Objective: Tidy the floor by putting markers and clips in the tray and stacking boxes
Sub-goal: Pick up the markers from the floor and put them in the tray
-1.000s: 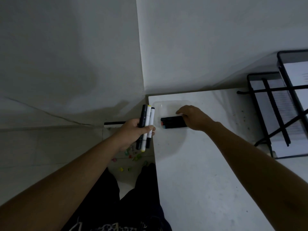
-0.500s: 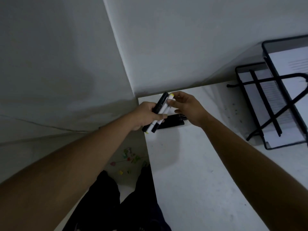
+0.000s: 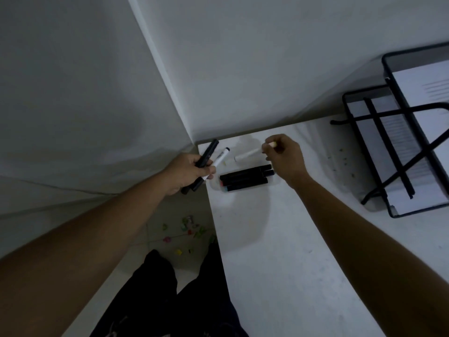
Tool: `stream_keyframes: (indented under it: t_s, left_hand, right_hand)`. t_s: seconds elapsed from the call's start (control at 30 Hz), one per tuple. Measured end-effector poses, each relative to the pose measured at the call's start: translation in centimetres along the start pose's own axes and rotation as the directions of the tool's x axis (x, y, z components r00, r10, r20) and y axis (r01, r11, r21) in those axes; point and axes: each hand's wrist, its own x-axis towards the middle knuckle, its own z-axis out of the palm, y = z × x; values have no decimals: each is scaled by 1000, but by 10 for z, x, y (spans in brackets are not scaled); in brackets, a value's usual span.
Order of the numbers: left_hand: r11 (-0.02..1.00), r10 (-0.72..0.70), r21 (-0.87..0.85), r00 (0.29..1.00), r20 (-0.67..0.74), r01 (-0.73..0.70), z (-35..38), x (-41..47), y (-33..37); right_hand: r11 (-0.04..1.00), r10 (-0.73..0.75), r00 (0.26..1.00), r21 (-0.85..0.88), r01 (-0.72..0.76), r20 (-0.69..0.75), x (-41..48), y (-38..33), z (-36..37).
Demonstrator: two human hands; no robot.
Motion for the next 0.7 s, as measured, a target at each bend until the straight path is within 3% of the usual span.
stream_keyframes:
  t_s: [0.1, 0.2, 0.3, 0.4, 0.53, 0.7]
  left_hand:
    - [998, -10, -62, 999, -53, 7, -2, 3, 3]
    - [998, -1, -69, 998, -68, -3, 1, 3, 7]
    - [997, 24, -74, 997, -71, -29, 6, 4, 8]
    - [997, 71, 0, 995, -64, -72, 10, 7, 8]
    - [994, 104, 38, 993, -62, -102, 14, 8, 10]
    - [993, 109, 60, 992, -67, -105, 13, 11, 8]
  right_hand:
    - [986, -59, 997, -152, 66, 49, -1, 6, 4]
    - [946, -129, 974, -271, 178, 189, -4, 9, 4]
    - [817, -246, 928, -455, 354, 279, -3, 12, 4]
    - [666, -300, 905, -613, 425, 302, 0, 19, 7]
    - [538, -331, 864, -676, 503, 380, 0, 30, 12]
    - [452, -326, 804, -665, 595, 497, 0, 33, 18]
